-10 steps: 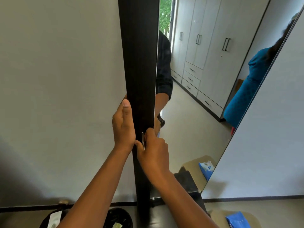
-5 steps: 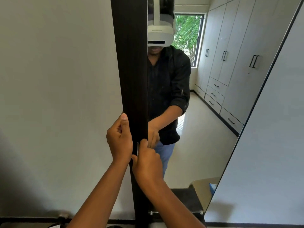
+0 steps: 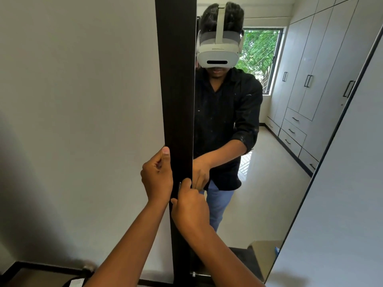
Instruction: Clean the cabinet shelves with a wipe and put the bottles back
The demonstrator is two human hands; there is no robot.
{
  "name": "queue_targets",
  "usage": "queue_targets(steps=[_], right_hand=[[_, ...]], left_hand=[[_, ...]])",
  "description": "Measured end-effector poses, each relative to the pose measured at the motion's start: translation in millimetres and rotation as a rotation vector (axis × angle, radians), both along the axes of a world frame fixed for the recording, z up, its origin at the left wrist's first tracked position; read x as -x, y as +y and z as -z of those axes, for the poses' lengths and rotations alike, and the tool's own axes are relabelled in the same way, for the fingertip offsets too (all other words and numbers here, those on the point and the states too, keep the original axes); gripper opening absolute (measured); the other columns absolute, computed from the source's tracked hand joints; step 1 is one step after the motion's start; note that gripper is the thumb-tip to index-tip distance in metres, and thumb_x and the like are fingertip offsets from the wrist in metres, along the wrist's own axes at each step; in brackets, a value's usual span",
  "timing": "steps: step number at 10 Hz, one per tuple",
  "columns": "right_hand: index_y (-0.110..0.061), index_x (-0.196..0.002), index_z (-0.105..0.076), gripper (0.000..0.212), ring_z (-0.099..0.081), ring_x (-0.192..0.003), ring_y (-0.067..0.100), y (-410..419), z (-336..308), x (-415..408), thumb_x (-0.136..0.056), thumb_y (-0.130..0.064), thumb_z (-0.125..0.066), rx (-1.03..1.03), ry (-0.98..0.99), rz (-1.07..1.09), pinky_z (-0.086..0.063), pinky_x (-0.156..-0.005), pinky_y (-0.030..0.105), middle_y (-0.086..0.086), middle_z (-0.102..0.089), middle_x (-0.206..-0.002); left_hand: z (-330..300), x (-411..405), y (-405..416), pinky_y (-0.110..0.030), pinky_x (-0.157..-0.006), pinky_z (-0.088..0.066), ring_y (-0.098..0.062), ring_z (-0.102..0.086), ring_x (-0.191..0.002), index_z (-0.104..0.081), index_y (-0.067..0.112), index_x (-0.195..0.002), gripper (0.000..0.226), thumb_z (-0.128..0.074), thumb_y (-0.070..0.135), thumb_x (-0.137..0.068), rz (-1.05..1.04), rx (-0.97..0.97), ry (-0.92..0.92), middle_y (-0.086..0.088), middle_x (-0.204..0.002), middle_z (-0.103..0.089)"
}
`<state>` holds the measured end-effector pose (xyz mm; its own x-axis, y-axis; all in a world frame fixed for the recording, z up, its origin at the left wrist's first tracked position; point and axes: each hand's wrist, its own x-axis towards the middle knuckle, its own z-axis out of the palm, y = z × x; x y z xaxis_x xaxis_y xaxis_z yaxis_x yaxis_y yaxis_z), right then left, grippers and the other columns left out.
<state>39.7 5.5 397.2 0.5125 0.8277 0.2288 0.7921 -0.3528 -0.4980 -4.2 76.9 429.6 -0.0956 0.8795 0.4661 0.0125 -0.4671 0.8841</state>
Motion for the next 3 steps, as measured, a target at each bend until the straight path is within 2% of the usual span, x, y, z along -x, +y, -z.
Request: queue_targets(steps=[1, 2, 3], right_hand=[[-0.014, -0.127, -0.051, 0.037, -0.069, -0.1, 0.027, -9.2, -25.8, -0.3, -0.1, -0.036, -0.059, 0.075, -0.097, -0.091, -0.052, -0.073, 0.033, 0.009, -0.068, -0.114], [-0.015, -0.111, -0.065, 0.022, -0.07, -0.091, 0.026, -10.8, -72.1, 3.3, -0.1, -0.033, -0.058, 0.071, -0.214, -0.155, -0.056, -0.076, 0.035, 0.008, -0.069, -0.103], [-0.016, -0.097, -0.064, 0.015, -0.069, -0.077, 0.023, -3.0, -118.4, 14.2, -0.1, -0.028, -0.056, -0.141, -0.325, -0.2, -0.061, -0.07, 0.038, 0.005, -0.067, -0.088]], left_hand=[[0.2, 7.5, 8.1, -0.014, -0.069, -0.052, -0.011, -0.066, -0.077, -0.072, 0.014, -0.089, 0.043, -0.052, 0.051, -0.1, -0.009, -0.04, 0.108, -0.001, -0.082, -0.073], [-13.0, 23.3, 7.5, -0.013, -0.084, -0.049, -0.006, -0.067, -0.103, -0.074, 0.021, -0.122, 0.038, -0.055, 0.047, -0.101, -0.033, -0.113, 0.229, 0.002, -0.118, -0.076], [-37.8, 43.0, 7.2, -0.013, -0.087, -0.047, -0.006, -0.064, -0.113, -0.068, 0.024, -0.134, 0.038, -0.054, 0.042, -0.104, -0.115, -0.182, 0.259, 0.002, -0.13, -0.071]])
